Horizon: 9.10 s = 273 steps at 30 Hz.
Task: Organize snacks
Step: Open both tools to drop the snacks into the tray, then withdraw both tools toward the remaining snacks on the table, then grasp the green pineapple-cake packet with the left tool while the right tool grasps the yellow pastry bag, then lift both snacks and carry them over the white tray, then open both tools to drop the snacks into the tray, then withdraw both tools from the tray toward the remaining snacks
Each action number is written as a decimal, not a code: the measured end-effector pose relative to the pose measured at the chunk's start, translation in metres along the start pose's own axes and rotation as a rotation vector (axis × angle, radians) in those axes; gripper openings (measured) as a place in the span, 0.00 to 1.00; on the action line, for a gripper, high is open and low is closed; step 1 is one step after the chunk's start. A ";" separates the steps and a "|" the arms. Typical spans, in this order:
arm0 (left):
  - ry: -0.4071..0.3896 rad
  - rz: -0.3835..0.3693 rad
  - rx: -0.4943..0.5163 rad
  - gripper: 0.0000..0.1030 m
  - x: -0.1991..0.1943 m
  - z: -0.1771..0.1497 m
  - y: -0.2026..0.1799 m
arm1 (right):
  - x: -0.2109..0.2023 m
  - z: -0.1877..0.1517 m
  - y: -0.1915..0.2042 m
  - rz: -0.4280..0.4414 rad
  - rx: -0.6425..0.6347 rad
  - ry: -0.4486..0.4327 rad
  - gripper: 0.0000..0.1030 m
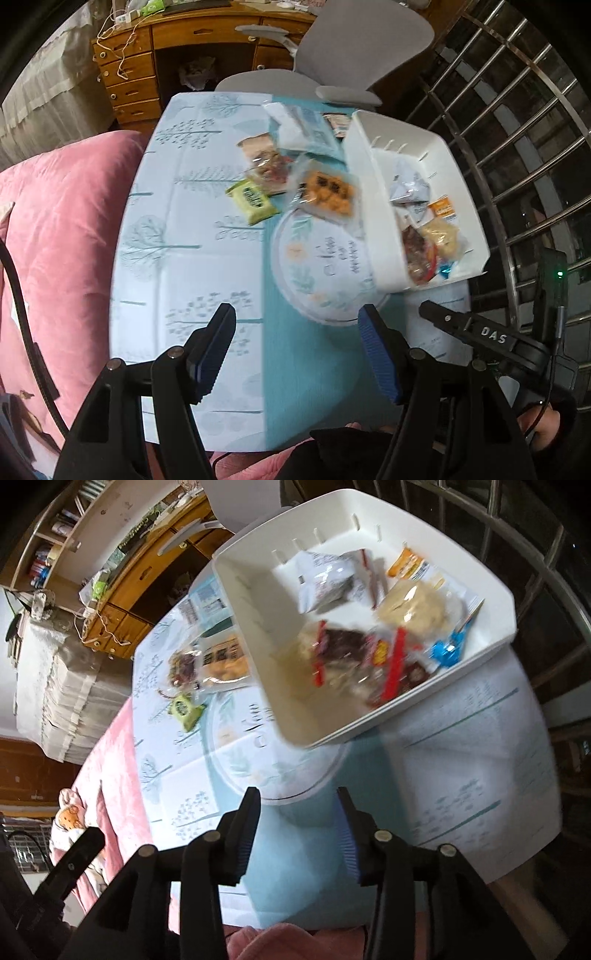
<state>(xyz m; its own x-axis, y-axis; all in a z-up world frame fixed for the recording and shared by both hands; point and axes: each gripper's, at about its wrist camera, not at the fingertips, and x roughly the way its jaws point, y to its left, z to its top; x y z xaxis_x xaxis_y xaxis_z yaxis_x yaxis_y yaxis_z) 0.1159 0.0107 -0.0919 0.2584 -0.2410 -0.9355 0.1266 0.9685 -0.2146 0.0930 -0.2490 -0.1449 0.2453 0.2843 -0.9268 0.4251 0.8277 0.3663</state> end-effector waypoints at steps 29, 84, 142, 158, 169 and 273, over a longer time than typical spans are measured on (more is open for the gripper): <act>0.057 0.014 0.442 0.75 0.095 0.078 0.064 | 0.039 -0.017 0.093 0.040 0.024 -0.510 0.88; -0.025 -0.160 0.860 0.50 0.220 0.116 0.030 | 0.168 0.054 0.127 -0.352 -0.209 -0.522 0.97; -0.093 0.004 0.335 0.50 0.009 -0.021 0.060 | 0.031 -0.071 0.100 -0.134 -0.278 -0.262 0.79; -0.158 0.052 0.245 0.50 -0.019 -0.010 -0.027 | -0.053 -0.032 0.037 -0.044 -0.443 -0.386 0.80; -0.158 0.068 0.238 0.50 0.004 0.015 -0.110 | -0.083 0.008 -0.022 -0.060 -0.526 -0.399 0.80; -0.162 0.001 0.319 0.83 0.062 0.083 0.030 | 0.015 0.175 0.166 0.003 -0.178 -0.023 0.85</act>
<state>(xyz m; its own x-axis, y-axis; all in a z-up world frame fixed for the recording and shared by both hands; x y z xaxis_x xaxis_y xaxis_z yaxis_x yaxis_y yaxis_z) 0.2147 0.0199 -0.1328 0.4037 -0.2717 -0.8736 0.4125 0.9064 -0.0913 0.3204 -0.1917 -0.0838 0.2669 0.2772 -0.9230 0.2640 0.9001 0.3466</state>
